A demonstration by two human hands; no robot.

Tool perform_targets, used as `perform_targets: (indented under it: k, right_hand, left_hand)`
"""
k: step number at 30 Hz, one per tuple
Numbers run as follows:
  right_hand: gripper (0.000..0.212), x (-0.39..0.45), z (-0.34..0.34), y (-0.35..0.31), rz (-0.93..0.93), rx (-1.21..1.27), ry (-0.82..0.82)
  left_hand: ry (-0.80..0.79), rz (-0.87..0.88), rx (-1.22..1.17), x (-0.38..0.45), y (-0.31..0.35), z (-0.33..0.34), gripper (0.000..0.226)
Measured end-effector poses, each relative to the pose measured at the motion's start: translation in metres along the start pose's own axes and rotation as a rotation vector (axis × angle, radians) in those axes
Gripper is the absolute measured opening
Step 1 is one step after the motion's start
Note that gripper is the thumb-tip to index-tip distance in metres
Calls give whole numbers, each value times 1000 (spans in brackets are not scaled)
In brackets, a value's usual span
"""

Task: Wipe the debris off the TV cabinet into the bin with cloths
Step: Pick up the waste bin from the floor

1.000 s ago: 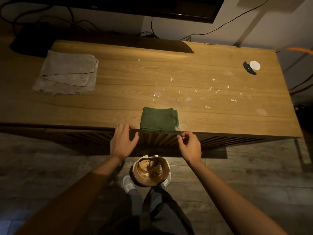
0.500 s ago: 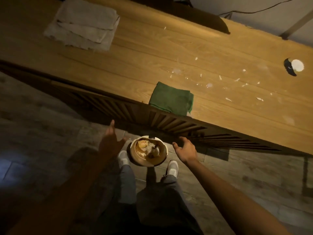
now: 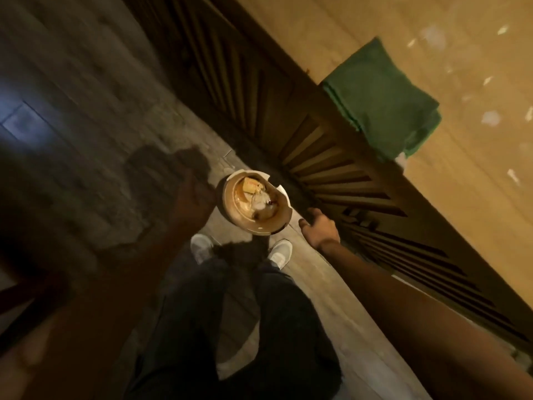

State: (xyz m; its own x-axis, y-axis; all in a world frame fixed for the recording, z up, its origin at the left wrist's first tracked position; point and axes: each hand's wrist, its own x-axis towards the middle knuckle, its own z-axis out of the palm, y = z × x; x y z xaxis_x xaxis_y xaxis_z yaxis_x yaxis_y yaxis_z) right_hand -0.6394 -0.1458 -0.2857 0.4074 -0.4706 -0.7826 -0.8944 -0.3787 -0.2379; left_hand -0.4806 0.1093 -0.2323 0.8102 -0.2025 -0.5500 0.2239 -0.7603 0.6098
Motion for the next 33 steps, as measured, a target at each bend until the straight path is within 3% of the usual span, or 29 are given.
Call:
perform_targets:
  k: [3, 5, 8, 13, 16, 21, 24, 30, 33]
  right_hand:
    - [56, 28, 30, 11, 42, -8, -37]
    - [56, 48, 54, 21, 78, -22, -61]
    - [56, 79, 89, 35, 136, 0, -82]
    - [57, 125, 138, 52, 263, 188, -77]
    - [58, 146, 160, 58, 333, 457, -105]
    - [44, 160, 179, 68, 322, 702, -51]
    - [31, 162, 184, 70, 257, 684, 16]
    - [35, 150, 177, 63, 248, 696, 50]
    - [37, 135, 166, 60, 279, 713, 21]
  left_hand:
    - [-49, -155, -21, 13, -47, 44, 64]
    - [-157, -364, -112, 25, -80, 76, 57]
    - [-244, -600, -211, 42, -121, 117, 71]
    - [-168, -657, -269, 71, -166, 175, 67]
    - [-133, -696, -322, 84, -184, 202, 62]
    - [-76, -767, -580, 97, -197, 228, 34]
    - [-17, -775, -660, 97, -193, 229, 35]
    - [-42, -826, -729, 85, -174, 218, 26]
    - [-77, -831, -720, 74, -163, 210, 35]
